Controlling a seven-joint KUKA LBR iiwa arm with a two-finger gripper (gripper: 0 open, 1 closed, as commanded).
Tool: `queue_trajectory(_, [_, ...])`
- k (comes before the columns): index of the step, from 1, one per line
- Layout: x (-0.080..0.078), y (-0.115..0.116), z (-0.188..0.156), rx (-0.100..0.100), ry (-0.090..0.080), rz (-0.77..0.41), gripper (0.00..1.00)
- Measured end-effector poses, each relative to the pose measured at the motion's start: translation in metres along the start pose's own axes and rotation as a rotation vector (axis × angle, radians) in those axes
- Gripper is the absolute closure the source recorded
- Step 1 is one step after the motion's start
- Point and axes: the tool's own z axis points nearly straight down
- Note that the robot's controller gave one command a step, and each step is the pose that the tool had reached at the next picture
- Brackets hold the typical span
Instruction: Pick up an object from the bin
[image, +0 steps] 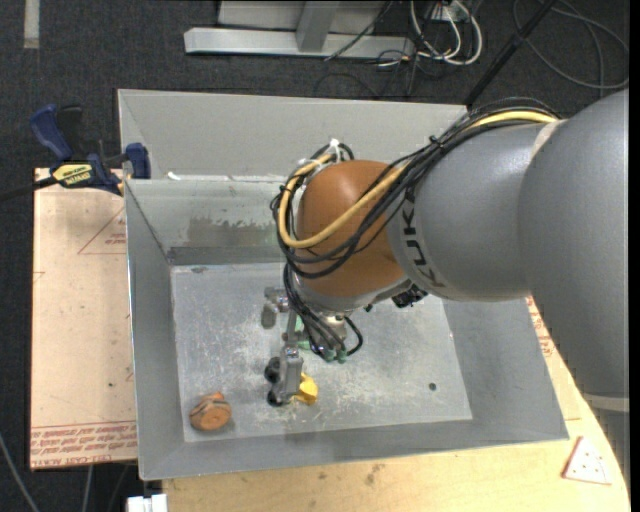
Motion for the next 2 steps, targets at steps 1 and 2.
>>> queue_trajectory(1, [-0.002,-0.001,-0.004,-0.001,-0.007,0.004,0.0])
queue_trajectory(2, [0.016,-0.024,0.064,-0.001,-0.011,-0.079,0.0])
